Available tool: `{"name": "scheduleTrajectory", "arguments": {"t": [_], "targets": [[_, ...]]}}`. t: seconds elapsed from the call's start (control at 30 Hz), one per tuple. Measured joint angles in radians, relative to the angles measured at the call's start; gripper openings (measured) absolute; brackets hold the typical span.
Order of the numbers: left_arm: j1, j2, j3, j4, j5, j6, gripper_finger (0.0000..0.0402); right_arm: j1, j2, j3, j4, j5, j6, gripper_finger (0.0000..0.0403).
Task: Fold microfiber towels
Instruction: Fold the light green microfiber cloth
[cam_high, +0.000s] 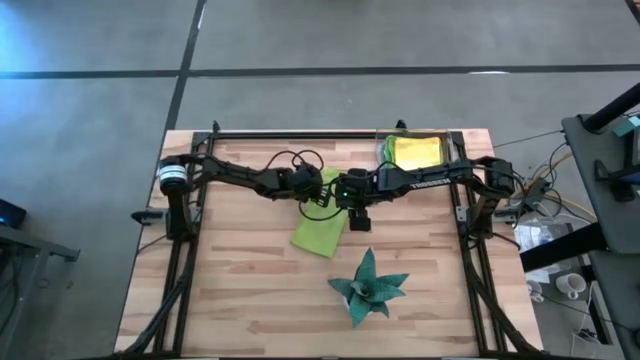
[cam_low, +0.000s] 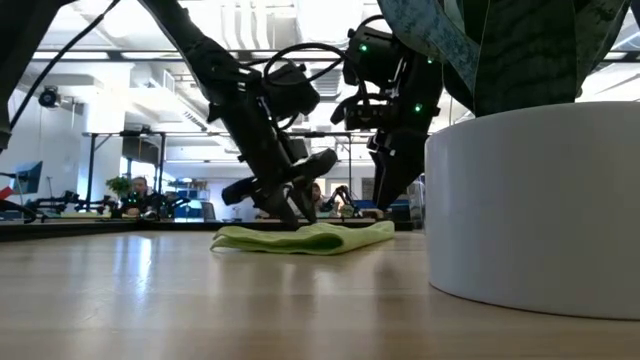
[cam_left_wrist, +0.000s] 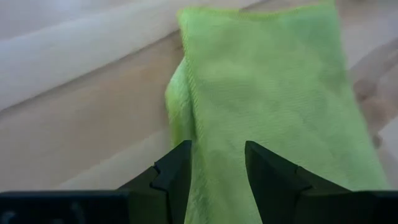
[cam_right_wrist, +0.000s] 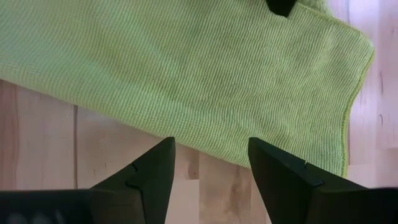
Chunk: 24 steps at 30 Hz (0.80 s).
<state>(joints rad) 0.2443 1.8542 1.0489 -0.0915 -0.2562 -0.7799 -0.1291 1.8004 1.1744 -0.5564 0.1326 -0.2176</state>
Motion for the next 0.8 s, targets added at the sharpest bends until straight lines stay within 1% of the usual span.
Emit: {"name": "scheduleTrajectory", "arguments": {"t": [0.2,0.4,0.8], "targets": [[0.000,0.000,0.000,0.002,0.000,-0.001,0.0134,0.000,0.000,0.000,0.001,0.000,-0.002,0.0201],[-0.001,0.030,-0.001,0.016,0.017,-0.024,0.0134,0.000,0.000,0.000,0.009,0.000,-0.003,0.0201],[-0.003,0.016,-0.002,0.030,0.015,-0.018,0.0134,0.000,0.000,0.000,0.008,0.000,-0.009,0.0201]]}}
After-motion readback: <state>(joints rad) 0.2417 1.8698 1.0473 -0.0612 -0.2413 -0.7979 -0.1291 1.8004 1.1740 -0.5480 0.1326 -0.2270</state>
